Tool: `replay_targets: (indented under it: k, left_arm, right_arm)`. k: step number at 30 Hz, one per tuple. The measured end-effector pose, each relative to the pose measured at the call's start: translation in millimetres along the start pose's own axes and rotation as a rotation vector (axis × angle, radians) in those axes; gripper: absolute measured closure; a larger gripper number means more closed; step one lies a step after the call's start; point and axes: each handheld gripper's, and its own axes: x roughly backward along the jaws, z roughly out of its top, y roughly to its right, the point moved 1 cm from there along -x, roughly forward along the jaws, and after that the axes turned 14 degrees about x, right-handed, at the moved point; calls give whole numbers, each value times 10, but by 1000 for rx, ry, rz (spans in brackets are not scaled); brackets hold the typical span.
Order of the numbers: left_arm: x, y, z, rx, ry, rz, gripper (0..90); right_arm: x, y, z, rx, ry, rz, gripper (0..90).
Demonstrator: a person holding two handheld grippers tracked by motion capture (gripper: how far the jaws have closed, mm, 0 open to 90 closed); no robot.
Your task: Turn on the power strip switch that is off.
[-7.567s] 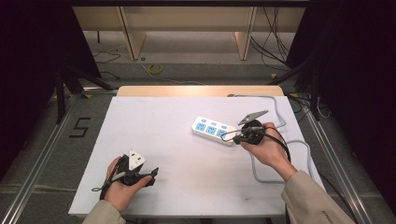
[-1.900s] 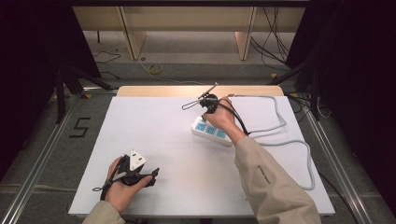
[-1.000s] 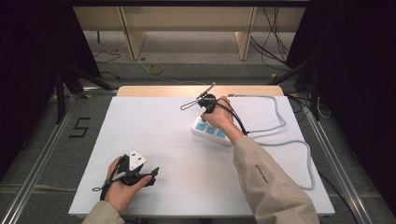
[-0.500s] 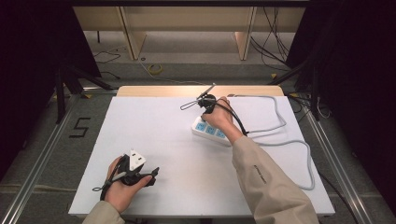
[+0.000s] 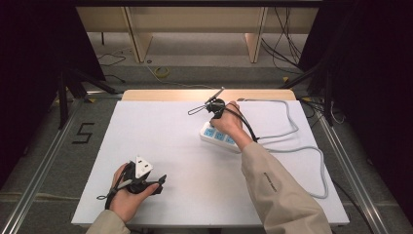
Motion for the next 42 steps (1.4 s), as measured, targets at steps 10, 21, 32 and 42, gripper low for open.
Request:
replay_targets:
  k: [10, 21, 32, 42]
  left_arm:
    - [-5, 7, -1, 1, -2, -2, 225]
    - [-14, 10, -3, -3, -6, -3, 225]
    - [-10, 9, -5, -1, -7, -1, 225]
    - [-12, 6, -15, 3, -8, -2, 226]
  right_arm:
    - [-4, -7, 7, 13, -7, -4, 900]
    - [-7, -26, 40, 51, -41, -16, 900]
    - [-10, -36, 43, 57, -46, -20, 900]
    - [-11, -41, 9, 57, -13, -28, 900]
